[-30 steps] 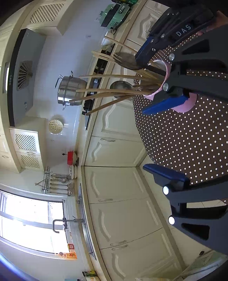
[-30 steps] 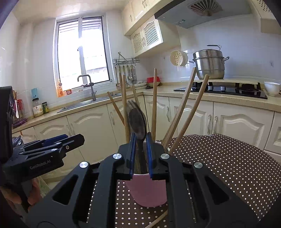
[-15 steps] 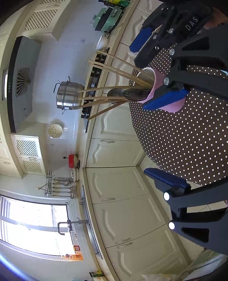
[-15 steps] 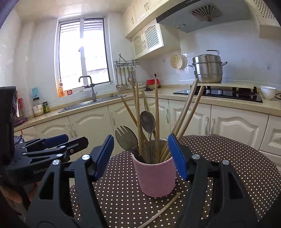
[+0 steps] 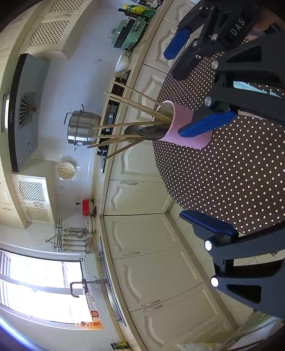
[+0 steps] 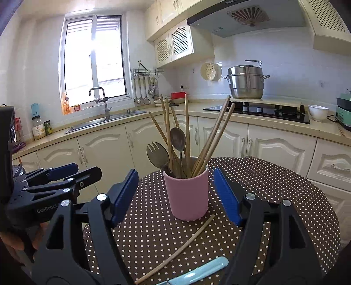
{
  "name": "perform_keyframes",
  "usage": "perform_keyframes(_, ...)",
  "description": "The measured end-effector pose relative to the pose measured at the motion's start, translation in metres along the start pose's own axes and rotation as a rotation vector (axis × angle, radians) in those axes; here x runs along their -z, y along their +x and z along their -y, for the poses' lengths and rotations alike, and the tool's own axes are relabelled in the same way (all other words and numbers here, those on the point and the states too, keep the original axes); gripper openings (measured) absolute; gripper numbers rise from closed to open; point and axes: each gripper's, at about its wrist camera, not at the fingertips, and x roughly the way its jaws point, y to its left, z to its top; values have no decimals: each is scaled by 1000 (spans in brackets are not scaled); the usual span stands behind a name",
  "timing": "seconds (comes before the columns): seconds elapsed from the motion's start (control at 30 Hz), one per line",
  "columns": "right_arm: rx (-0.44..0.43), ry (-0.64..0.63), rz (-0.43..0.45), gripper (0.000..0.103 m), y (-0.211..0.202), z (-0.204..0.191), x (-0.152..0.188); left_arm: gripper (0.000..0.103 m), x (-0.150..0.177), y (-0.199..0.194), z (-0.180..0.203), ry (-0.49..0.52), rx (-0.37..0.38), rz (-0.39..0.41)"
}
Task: Organize utensils
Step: 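Move both grippers back toward the light-blue knife and last chopstick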
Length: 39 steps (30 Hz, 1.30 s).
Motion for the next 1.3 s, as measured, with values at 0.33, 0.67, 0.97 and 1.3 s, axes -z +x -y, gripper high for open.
perform_keyframes(0.33, 91, 72, -200, 76, 1, -1, 42, 68, 24, -7, -7, 20, -4, -57)
perform_keyframes(0.67, 189, 161, -438, 81, 14, 3, 86, 68, 37, -5, -25, 10, -3, -99)
perform_keyframes(0.97, 216, 153, -537, 86, 36, -1, 103, 68, 43, 1, -37, 3, -14, -130)
perform_keyframes(1.3, 191, 100, -564, 86, 63, -2, 98, 68, 47, 10, -46, -17, -16, -158)
